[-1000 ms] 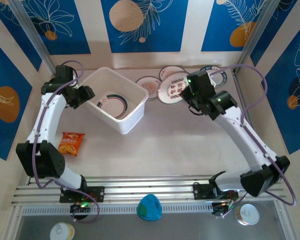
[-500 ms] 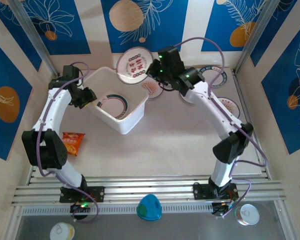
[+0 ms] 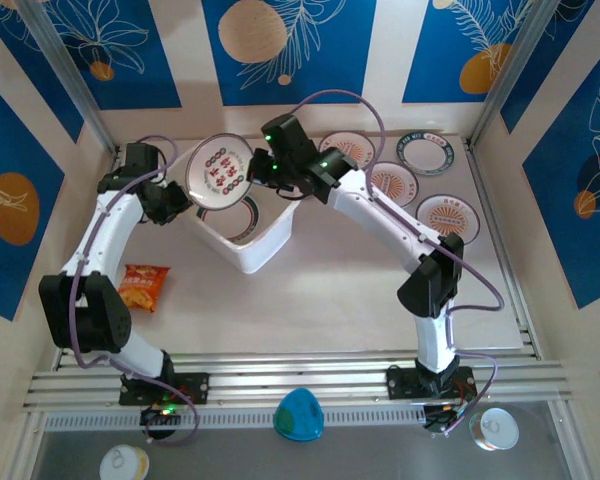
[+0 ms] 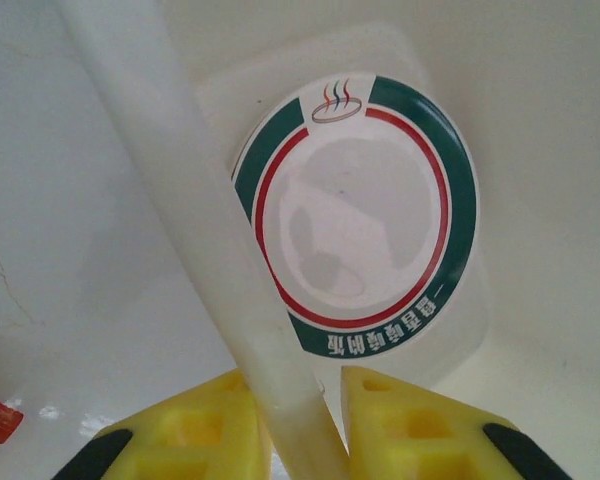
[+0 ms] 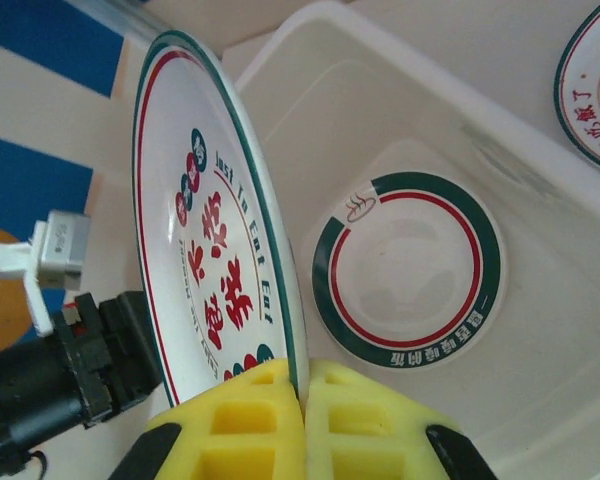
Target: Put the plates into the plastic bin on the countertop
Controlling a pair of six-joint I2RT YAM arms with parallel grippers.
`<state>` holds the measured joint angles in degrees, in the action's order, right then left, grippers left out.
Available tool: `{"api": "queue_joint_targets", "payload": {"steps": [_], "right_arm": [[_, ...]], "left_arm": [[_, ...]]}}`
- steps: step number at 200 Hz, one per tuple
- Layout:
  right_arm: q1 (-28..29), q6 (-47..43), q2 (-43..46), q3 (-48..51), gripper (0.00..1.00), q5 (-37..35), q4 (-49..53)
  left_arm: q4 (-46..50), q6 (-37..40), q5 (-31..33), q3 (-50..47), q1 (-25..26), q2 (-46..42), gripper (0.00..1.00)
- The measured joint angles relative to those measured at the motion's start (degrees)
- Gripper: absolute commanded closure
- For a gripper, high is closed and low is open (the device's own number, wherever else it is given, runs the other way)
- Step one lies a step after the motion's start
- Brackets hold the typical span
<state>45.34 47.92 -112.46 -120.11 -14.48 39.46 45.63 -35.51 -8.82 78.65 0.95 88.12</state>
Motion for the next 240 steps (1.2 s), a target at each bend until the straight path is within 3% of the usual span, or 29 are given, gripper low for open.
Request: {"api": "queue_joint_targets", "payload": {"steps": [73, 89, 108, 145, 240], "right_arm": [[2.08, -0.57, -3.3, 0.37, 1.0, -7.21, 3.08], [2.19, 0.96, -4.07, 0.33, 1.0, -7.61, 3.65], [2.38, 3.5, -5.77, 0.33, 1.0, -7.65, 4.09], [3.45, 8.28, -8.9, 1.16, 1.0, -8.59, 4.72], [4.92, 17.44, -15.65, -3.69, 1.0, -11.13, 9.4]], "left_arm": [[-2.73, -2.56, 1.03, -4.33, 0.59, -3.65, 0.73], [-2.75, -2.56, 1.03, -4.37, 0.7, -3.76, 0.67], [-2.82, -2.34, 1.01, -4.37, 0.87, -3.93, 0.51], [-2.6, -0.92, 1.49, -2.47, 1.77, -4.81, 0.4], [-2.82, 4.02, 1.84, 3.85, 1.88, -4.9, 0.35]]}}
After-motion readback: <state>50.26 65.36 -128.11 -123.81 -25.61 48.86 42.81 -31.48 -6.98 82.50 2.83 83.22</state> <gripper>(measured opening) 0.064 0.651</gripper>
